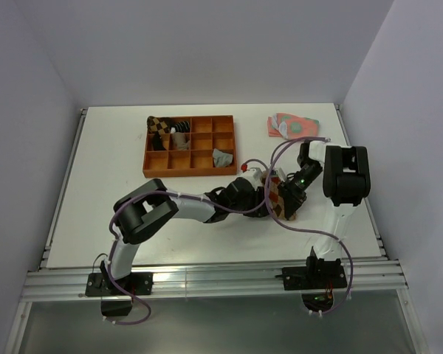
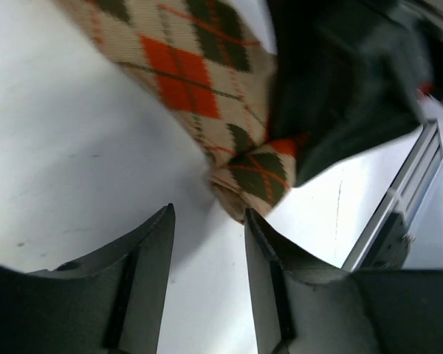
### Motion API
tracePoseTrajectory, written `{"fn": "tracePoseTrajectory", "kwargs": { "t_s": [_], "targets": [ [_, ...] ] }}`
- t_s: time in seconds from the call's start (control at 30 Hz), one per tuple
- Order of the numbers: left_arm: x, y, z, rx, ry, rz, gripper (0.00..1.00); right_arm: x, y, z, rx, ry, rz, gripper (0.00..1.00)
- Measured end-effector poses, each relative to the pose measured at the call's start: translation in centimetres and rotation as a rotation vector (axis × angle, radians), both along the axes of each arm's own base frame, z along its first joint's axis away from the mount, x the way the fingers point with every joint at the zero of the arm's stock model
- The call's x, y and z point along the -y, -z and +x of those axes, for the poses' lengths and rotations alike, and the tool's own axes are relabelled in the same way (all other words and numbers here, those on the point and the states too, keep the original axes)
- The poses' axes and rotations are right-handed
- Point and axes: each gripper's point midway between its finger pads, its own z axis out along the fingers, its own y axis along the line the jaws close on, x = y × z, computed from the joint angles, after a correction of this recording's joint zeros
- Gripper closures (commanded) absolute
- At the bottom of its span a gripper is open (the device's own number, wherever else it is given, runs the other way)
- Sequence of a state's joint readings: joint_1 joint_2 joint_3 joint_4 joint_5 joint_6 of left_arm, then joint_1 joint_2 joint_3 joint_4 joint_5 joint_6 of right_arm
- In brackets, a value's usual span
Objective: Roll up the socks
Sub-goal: Roll the sock at the center of the board.
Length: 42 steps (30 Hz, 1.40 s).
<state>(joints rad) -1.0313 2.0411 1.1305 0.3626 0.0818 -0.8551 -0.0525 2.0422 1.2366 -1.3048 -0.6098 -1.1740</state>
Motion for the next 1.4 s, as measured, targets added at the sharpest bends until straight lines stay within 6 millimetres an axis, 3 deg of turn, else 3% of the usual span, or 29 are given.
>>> {"fn": "tracePoseTrajectory", "kwargs": {
  "t_s": [0.43, 0.77, 0.83, 1.07, 1.3, 1.4],
  "targets": [
    [0.9, -1.9, 0.2, 0.222, 0.152, -0.024, 0.45, 0.2, 0.0, -0.5, -0.135, 0.045, -0.043, 0.81],
    [4.3, -5.6, 0.6, 0.332, 0.265, -0.127, 0.45, 0.3, -0.1, -0.4, -0.172, 0.051, -0.058, 0.82],
    [5.0, -5.4, 0.7, 0.334, 0.283, -0.139, 0.45, 0.4, -0.1, -0.3, -0.171, 0.049, -0.061, 0.81],
    [5.4, -1.6, -0.4, 0.278, 0.349, -0.124, 0.45, 0.7, -0.2, 0.1, -0.162, 0.044, -0.076, 0.82],
    [5.8, -1.5, -0.8, 0.271, 0.367, -0.153, 0.47, 0.7, -0.2, 0.2, -0.176, 0.047, -0.081, 0.82],
    [5.8, -1.3, -0.7, 0.260, 0.361, -0.159, 0.53, 0.7, -0.2, 0.2, -0.178, 0.050, -0.083, 0.82]
  ]
}}
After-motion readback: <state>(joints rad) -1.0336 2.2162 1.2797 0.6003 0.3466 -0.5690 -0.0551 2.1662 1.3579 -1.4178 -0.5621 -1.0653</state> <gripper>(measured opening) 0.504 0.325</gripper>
